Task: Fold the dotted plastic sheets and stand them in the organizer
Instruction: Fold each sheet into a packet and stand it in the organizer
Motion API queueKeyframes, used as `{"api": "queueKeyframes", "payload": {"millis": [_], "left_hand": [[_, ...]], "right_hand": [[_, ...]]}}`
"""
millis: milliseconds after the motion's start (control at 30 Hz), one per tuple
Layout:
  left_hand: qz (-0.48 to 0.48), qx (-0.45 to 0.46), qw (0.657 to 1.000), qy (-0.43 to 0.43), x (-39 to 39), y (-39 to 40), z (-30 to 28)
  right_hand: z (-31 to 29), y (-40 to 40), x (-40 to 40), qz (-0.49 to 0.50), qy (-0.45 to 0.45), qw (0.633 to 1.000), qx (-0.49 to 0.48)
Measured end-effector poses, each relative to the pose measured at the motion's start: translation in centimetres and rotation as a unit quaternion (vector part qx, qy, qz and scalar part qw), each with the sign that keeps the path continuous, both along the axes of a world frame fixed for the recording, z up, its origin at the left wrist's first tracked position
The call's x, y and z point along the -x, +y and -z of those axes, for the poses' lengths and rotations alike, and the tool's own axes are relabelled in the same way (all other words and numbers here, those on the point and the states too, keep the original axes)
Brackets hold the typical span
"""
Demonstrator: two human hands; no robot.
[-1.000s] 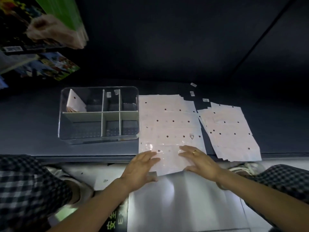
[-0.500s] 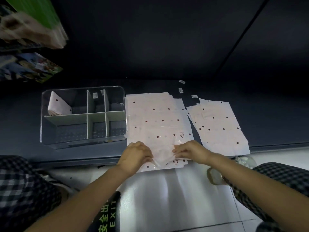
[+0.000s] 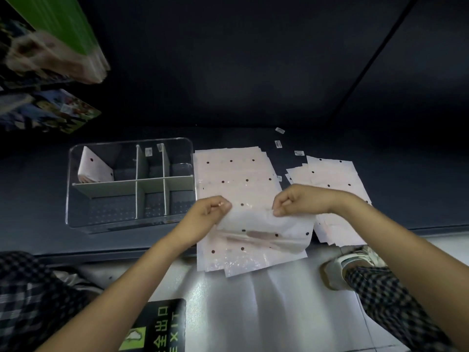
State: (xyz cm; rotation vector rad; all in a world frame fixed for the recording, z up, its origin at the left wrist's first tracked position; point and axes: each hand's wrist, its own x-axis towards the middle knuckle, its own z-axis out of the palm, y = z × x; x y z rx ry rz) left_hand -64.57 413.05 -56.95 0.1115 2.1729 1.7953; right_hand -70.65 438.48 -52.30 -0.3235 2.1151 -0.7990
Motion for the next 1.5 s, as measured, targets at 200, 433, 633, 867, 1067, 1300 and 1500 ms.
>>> {"api": "queueKeyframes", "payload": {"millis": [200, 433, 633, 867, 1067, 1300, 1500], "left_hand": [[-0.099, 0.233, 0.932, 0.259, -1.3, 1.2, 0.5], [0.192, 0.394, 0.853, 0.284, -4.6, 2.6, 6.6], [0.287, 0.479, 0.789, 0.255, -4.9, 1.2, 9.3], [0.321, 0.523, 0.750, 0.246, -4.2, 1.2, 9.0], [0.315, 0.527, 0.747, 0.255, -3.7, -2.7, 8.6], [0.279, 0.504, 0.776, 0.256, -3.1, -2.5, 7.3], [0.226, 0.477, 0.813, 0.245, -1.6, 0.5, 7.4]], "right_hand": [[1.6, -0.3, 3.0, 0.061, 0.111, 0.991, -0.045], [7.4, -0.9, 4.5, 0.095, 0.160, 0.973, -0.139], [8.4, -2.1, 0.9, -0.032, 0.449, 0.843, -0.295], [11.5, -2.2, -9.6, -0.226, 0.532, 0.802, -0.151], [11.8, 2.7, -10.8, -0.221, 0.511, 0.810, -0.185], [11.4, 2.0, -10.4, -0.099, 0.495, 0.852, -0.141], [11.3, 1.6, -10.1, -0.110, 0.486, 0.845, -0.195]]}}
